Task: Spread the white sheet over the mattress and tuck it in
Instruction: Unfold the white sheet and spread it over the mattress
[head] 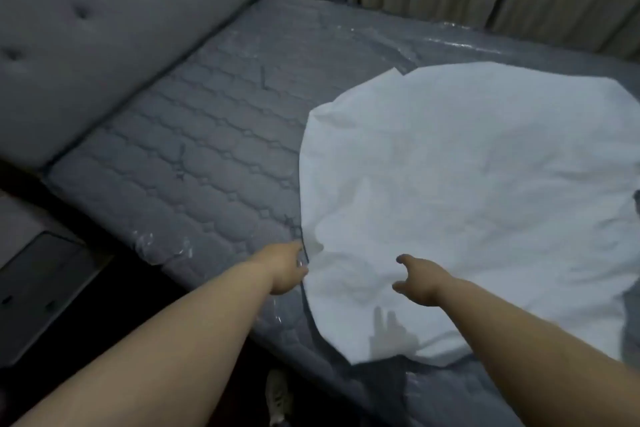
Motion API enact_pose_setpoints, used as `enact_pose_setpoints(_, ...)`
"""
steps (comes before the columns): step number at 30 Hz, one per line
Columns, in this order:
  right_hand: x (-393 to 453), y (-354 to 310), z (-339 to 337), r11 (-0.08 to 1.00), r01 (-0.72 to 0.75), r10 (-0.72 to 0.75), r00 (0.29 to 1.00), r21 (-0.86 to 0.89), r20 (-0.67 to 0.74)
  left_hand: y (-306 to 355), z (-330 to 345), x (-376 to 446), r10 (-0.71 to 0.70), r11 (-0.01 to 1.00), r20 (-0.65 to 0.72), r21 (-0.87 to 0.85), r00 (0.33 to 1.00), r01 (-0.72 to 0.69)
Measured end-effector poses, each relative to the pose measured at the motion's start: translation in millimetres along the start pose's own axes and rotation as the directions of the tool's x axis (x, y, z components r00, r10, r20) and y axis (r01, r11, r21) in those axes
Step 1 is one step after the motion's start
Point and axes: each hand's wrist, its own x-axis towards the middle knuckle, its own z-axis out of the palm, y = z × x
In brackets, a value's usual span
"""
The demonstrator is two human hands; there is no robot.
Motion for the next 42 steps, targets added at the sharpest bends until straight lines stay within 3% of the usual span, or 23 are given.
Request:
enact_pose_setpoints(8,66,13,82,0.952,-0.155,0.138,0.987,0.264,0.085,-27,86,135,-0.048,0.987,0.173,-0.143,0.984,0.073)
enact_pose_setpoints(11,83,13,114,0.934,-0.153,0.123,0.986,0.324,0.110,-39,128,163,-0.100,0.882,0.245,-0.427,0.964,0.201)
enact_pose_setpoints(16,94,9,140,0.909,-0.143,0.110,0.988,0.391,0.104,-28,151,168,-0.124,0.720,0.195,-0.657,0.973,0.223)
enact_pose_setpoints(21,67,-17,100,0.960,-0.026,0.028,1.000,0.280,-0.003,21,57,143,-0.063,0.452,0.031,-0.890,0.998,0.056)
enact_pose_setpoints(23,54,-29,73,0.984,0.007,0.021,0.988,0.179,-0.156,45,-4,125,-0.018,0.391,-0.068,-0.919,0.998,-0.056)
enact_pose_setpoints(25,37,-37,34,0.970,0.031,0.083,0.890,0.241,-0.449,67,-71,97,0.038,0.303,-0.167,-0.937,0.985,-0.170)
enact_pose_setpoints(27,19,-43,-13,0.922,0.040,0.205,0.794,0.384,-0.573,81,-126,73,0.065,0.180,-0.254,-0.948,0.965,-0.262)
enact_pose_setpoints(30,-11,-51,-86,0.900,0.101,0.213,0.745,0.423,-0.633,98,-191,39,0.101,-0.004,-0.309,-0.951,0.946,-0.310)
enact_pose_setpoints(32,-32,-68,-118,0.890,0.192,0.116,0.783,0.414,-0.611,113,-218,14,0.157,-0.070,-0.282,-0.959,0.947,-0.274)
enact_pose_setpoints(34,-41,-90,-136,0.876,0.228,0.057,0.826,0.425,-0.560,132,-232,-8,0.222,-0.061,-0.236,-0.972,0.946,-0.228)
enact_pose_setpoints(36,-33,-101,-147,0.851,0.273,0.057,0.802,0.450,-0.594,151,-233,-22,0.293,0.011,-0.205,-0.976,0.934,-0.218)
enact_pose_setpoints(40,-21,-85,-173,0.729,0.260,0.288,0.723,0.633,-0.628,165,-221,-12,0.313,0.107,-0.276,-0.941,0.909,-0.322)
enact_pose_setpoints(42,-30,-66,-185,0.627,0.333,0.354,0.684,0.704,-0.638,156,-209,6,0.251,0.280,-0.293,-0.890,0.923,-0.359)
